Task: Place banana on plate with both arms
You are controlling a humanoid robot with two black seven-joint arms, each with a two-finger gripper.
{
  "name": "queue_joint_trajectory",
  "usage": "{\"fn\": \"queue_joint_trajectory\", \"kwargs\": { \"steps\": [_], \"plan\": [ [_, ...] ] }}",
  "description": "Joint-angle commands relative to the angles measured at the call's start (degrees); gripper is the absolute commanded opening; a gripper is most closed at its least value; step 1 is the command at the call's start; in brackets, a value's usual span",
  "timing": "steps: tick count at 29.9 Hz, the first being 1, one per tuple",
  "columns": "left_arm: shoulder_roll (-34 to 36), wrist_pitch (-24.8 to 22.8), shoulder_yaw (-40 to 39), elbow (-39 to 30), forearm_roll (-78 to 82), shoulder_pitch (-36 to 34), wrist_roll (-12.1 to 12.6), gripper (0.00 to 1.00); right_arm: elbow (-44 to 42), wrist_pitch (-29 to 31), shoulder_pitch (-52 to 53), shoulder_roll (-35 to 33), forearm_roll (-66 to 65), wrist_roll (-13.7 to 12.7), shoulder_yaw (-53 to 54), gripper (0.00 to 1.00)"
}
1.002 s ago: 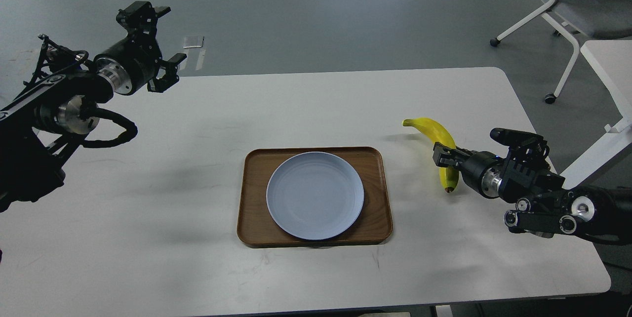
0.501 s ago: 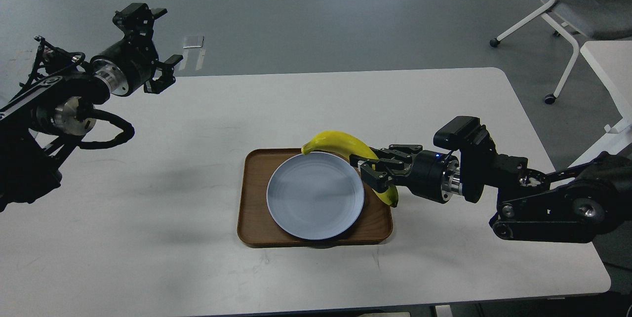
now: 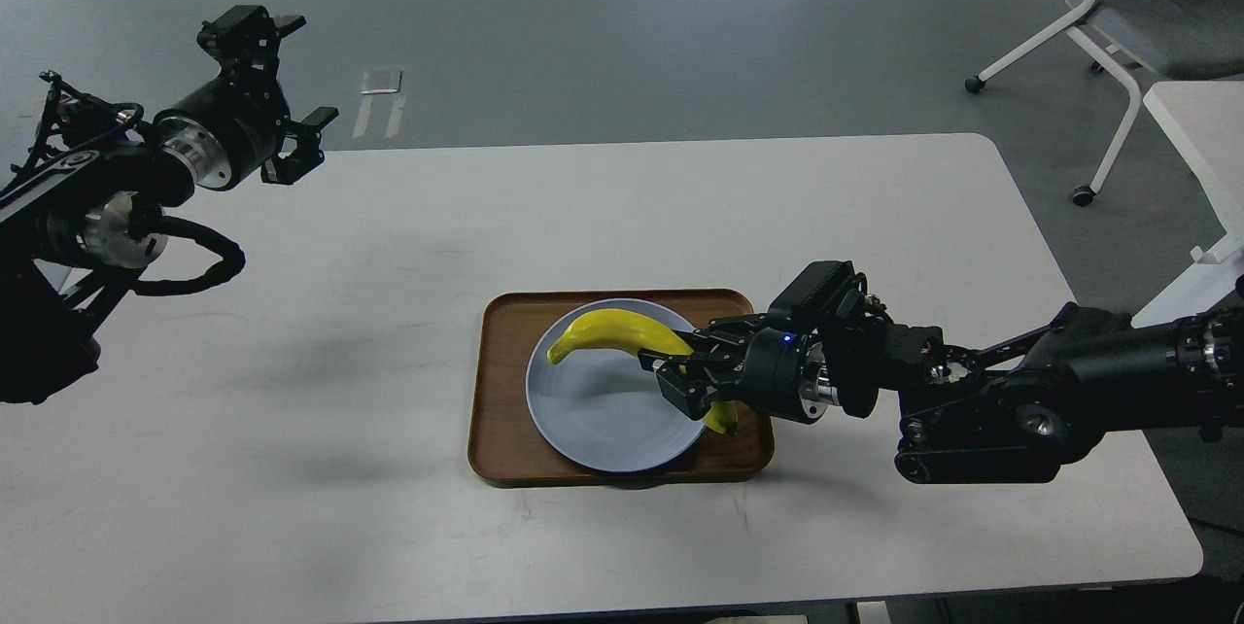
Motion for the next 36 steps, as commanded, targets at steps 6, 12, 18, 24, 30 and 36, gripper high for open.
{"fn": "queue_joint_trajectory", "kwargs": {
  "steps": [6, 12, 18, 24, 30, 36],
  "plan": [
    [0.23, -0.08, 0.01, 0.00, 0.08, 0.68, 0.00, 0.98, -0.81, -0.44, -0.78, -0.10, 5.36, -0.60, 1.61, 0.90],
    [0.14, 0.01, 0.01, 0.00, 0.08, 0.68, 0.00, 0.98, -2.48, -0.53, -1.48, -0.36, 8.44, -0.68, 4.86, 0.96],
    [0.14, -0.08, 0.01, -0.09, 0.08, 0.59, 0.00, 0.98, -3.71, -0.79, -1.30, -0.80, 10.89, -0.60, 11.01, 1.00],
    [0.58, -0.43, -0.52, -0.09, -0.01, 0.50, 0.00, 0.98, -11.96, 0.00, -0.51, -1.07, 26.78, -0.60, 25.49, 1.00],
    [0.14, -1.05, -0.79, -0.09, -0.79, 0.68, -4.82, 0.98, -13.91, 3.24, -2.35, -0.63, 41.18, -1.12, 43.41, 1.00],
    [-1.26, -1.14, -0.87, -0.18, -3.60, 0.77, -5.45, 0.98, -22.24, 15.00, -3.06, 1.21, 56.15, -1.21, 54.96, 1.00]
  ]
}}
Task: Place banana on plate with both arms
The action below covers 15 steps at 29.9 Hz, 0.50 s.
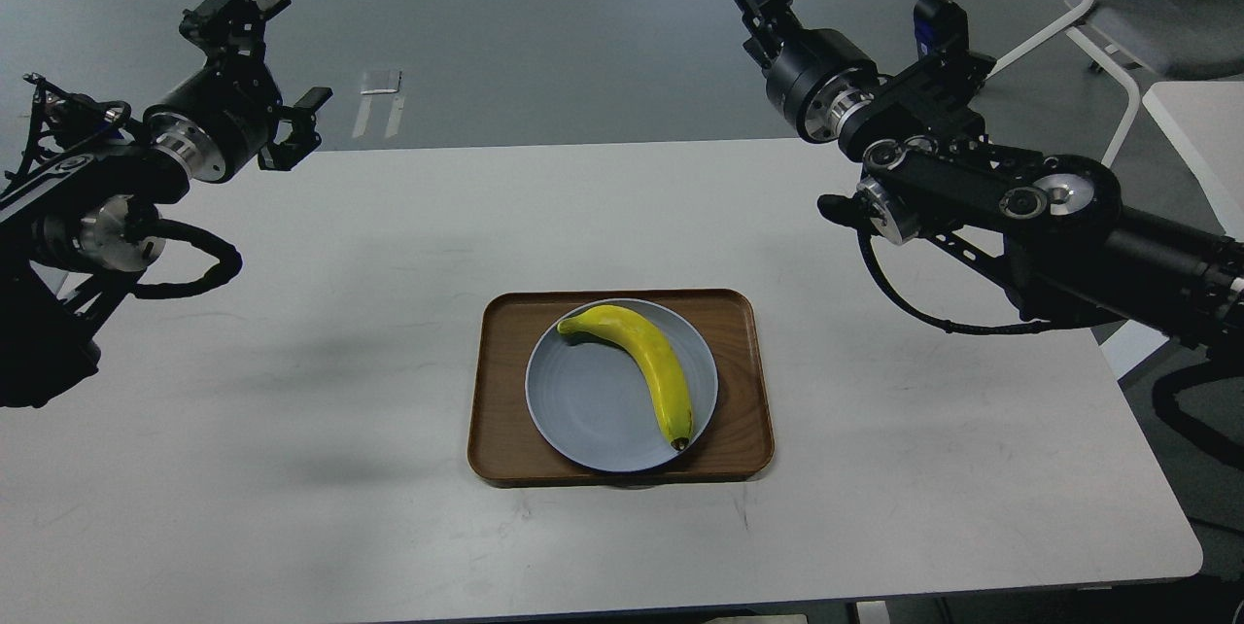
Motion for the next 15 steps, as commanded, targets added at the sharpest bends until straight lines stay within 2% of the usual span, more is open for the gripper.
{"fn": "queue_joint_trajectory", "kwargs": {
  "steps": [1, 6, 10, 15],
  "plan": [
    [-0.75, -0.13, 0.00, -0.06, -1.99, 0.04, -0.01, 0.98, -6.12, 8.73, -0.26, 1.67, 6.45, 0.27, 4.73, 1.00],
    [-0.48, -2.06, 0.08, -0.24, -2.17, 0.47, 0.42, 0.98, -13.40, 23.06, -0.61, 2.37, 7.24, 0.36, 7.71, 1.00],
    [-0.40, -2.59, 0.09, -0.33, -2.17, 1.88, 0.78, 0.98, -16.05, 24.48, -1.23, 3.43, 9.26, -0.26, 11.06, 1.00],
    [-0.92, -4.00, 0.00, -1.03, -3.83, 2.41, 3.76, 0.98, -18.69, 23.52, -1.58, 5.72, 9.44, -0.35, 10.89, 1.00]
  ]
}}
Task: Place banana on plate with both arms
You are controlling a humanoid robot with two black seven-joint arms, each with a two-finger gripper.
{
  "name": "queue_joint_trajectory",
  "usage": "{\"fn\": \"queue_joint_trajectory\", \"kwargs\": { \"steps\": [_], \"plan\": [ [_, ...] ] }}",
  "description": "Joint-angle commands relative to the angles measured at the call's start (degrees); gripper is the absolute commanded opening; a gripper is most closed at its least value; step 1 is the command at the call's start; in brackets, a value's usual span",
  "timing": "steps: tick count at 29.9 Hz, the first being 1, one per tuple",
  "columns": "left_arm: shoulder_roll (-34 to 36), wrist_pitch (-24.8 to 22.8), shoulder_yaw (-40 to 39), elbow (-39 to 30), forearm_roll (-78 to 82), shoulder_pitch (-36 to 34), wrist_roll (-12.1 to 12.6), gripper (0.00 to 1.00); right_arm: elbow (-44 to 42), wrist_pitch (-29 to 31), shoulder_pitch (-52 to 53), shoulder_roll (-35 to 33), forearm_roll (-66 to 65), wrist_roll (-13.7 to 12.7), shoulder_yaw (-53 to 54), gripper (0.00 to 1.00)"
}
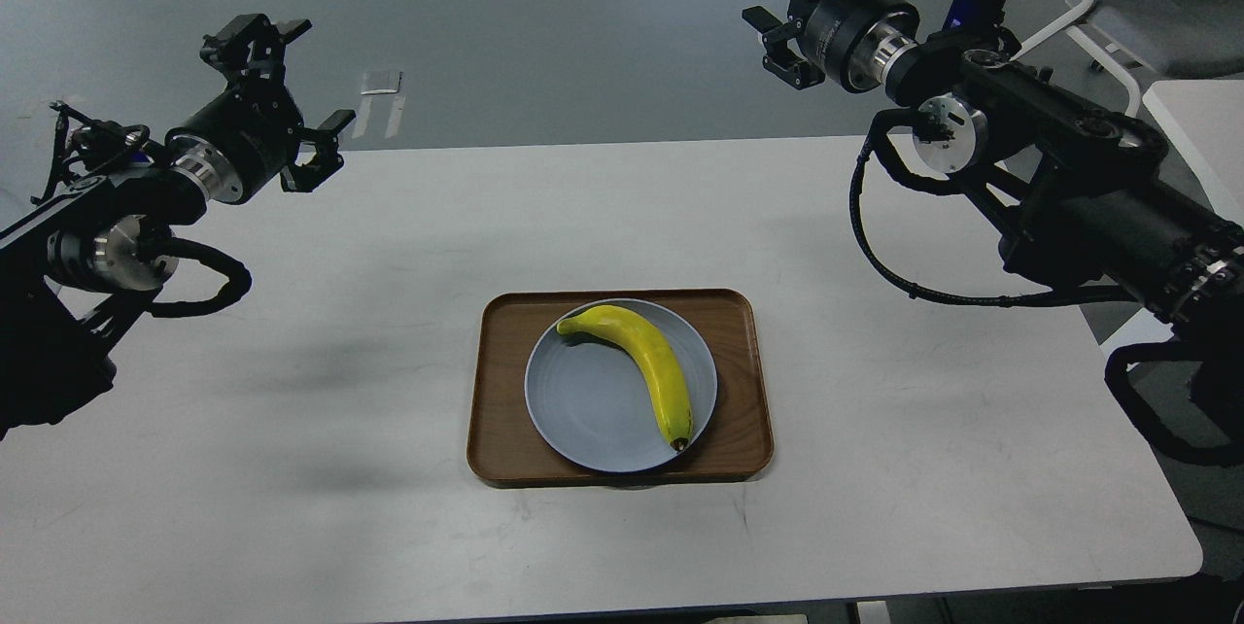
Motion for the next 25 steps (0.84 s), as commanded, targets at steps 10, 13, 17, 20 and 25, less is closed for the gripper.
{"fn": "queue_joint_trajectory", "kwargs": {
  "steps": [10, 13, 17, 20, 25],
  "plan": [
    [-1.18, -0.88, 0.19, -1.50, -4.17, 0.41, 1.91, 0.98, -1.59, -0.10, -3.34, 2.08, 0.52, -2.25, 0.11, 1.00],
    [-1.36, -0.88, 0.28, -1.50, -4.08, 0.41, 1.64, 0.98, -0.28, 1.39, -4.65, 2.08, 1.75, -5.96, 0.90, 1.00],
    [-1.10, -0.80, 0.36, -1.42, -4.08, 0.33, 1.56, 0.98, 1.48, 2.01, -5.71, 2.08, 2.02, -7.02, 1.26, 1.00],
    [-0.83, -0.80, 0.36, -1.42, -4.08, 0.33, 1.56, 0.98, 1.31, 1.75, -5.71, 2.16, 2.02, -6.58, 1.26, 1.00],
    [-0.57, -3.25, 0.28, -1.59, -4.08, 0.50, 1.38, 0.98, 1.22, 2.10, -5.54, 2.08, 1.93, -6.14, 0.99, 1.00]
  ]
}}
